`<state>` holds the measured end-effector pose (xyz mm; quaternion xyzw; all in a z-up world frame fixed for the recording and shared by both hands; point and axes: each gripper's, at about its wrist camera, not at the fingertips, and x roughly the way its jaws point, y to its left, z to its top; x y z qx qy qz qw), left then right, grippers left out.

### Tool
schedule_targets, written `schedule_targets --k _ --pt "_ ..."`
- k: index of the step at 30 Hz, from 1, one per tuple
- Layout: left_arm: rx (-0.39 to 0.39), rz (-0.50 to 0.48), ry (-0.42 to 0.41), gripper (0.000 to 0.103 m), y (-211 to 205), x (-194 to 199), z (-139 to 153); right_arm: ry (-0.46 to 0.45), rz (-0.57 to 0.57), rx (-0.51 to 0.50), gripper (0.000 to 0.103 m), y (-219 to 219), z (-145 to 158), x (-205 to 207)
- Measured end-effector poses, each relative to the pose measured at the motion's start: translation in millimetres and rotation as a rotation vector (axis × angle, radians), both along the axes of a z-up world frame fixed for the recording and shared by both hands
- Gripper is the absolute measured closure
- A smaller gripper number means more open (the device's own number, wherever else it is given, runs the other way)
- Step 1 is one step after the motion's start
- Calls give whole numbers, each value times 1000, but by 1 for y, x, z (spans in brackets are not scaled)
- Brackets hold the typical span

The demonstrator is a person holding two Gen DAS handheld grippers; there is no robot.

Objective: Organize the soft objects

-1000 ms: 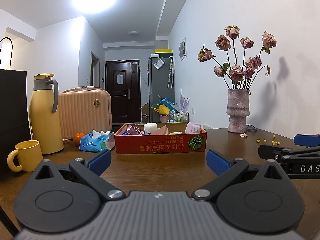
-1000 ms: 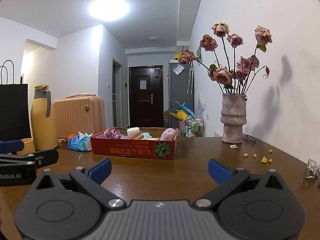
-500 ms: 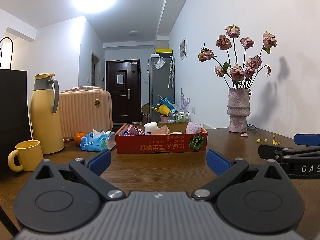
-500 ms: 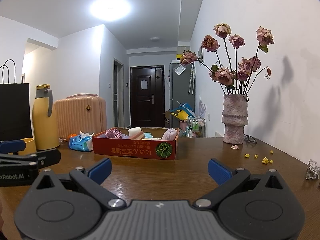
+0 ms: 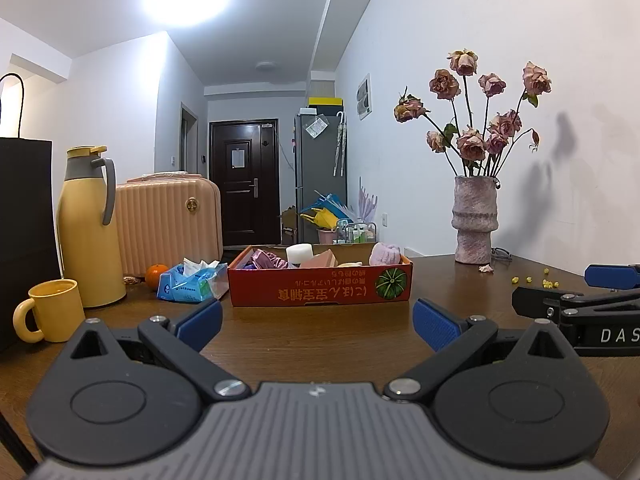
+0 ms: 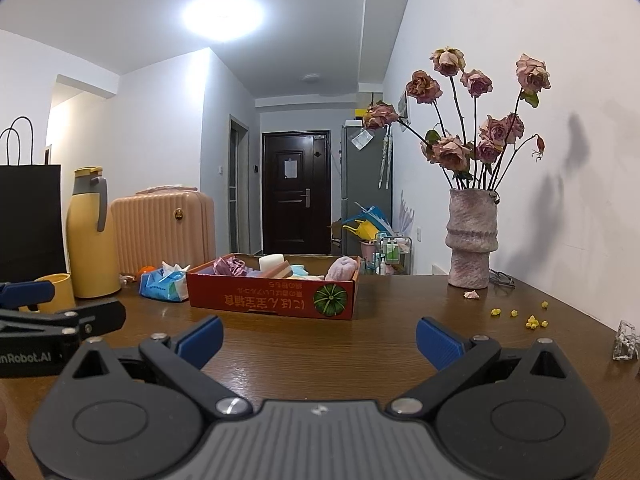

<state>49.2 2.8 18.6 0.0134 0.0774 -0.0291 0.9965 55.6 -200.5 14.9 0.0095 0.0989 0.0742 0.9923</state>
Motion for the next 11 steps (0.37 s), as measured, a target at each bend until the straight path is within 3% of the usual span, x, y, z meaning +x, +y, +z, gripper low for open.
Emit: schedule_targets --k 11 --pt "-4 -13 10 0 2 6 0 4 -1 -5 0 2 0 3"
